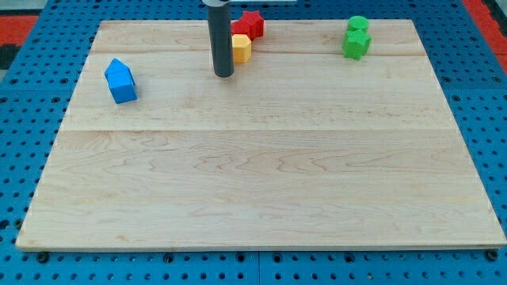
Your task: Move your arm towards the green star
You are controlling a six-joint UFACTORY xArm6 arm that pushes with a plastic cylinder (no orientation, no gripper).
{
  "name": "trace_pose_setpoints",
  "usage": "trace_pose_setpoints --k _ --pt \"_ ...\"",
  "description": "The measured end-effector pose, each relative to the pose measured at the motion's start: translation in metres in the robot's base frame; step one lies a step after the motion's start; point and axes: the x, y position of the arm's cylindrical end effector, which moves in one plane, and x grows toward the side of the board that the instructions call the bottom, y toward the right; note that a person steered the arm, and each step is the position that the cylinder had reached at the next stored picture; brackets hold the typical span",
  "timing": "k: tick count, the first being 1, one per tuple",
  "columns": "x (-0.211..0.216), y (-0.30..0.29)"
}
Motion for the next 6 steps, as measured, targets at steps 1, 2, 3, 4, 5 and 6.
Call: trace_pose_setpoints --k 1,2,3,4,5,6 --pt "0.009 0.051" --pt "0.009 0.103" --pt "0.01 0.158" --pt "0.01 0.207" --pt "0.01 0.25" --pt "0.01 0.278"
